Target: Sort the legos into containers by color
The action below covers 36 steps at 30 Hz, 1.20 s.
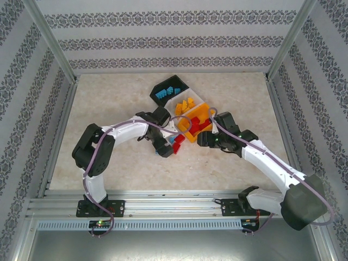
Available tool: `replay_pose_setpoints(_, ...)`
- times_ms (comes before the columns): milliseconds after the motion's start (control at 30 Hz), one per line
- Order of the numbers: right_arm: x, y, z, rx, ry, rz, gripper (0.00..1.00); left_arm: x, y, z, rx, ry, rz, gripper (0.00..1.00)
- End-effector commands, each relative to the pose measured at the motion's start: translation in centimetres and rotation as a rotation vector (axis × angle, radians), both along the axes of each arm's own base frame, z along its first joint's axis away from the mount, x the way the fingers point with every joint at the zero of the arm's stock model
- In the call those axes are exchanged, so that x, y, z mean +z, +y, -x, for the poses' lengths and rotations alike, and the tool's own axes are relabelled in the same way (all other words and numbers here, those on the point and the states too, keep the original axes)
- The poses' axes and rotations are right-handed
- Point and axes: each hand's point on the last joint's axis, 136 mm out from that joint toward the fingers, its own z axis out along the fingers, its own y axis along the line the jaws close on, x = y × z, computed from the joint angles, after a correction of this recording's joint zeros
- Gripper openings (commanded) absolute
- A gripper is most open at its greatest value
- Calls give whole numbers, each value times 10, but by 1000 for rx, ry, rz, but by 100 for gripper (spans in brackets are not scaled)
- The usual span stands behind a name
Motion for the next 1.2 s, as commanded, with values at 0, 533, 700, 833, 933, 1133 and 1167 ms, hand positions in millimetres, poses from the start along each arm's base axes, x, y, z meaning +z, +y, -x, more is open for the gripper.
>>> replay_pose_setpoints(0,1,4,9,-6,11,-31,58,-12,-4,18,-133,57,-1,99)
replay_pose_setpoints(533,-7,19,11,18,39,-47,59,-25,22,21,-59,119,-166,16)
replay_pose_setpoints(700,-12,38,12,56,67,-36,60,-8,31,8,33,83,-149,13)
replay_pose_setpoints(833,-18,53,15,84,89,-16,60,21,37,-14,154,35,-48,10)
replay_pose_setpoints(933,-20,60,17,96,95,-9,60,43,43,-33,253,1,41,9)
replay_pose_setpoints(1133,-21,63,23,101,99,-13,61,77,65,-79,478,-50,159,2)
replay_pose_setpoints(1167,-22,63,23,100,98,-12,61,82,66,-85,505,-56,175,2)
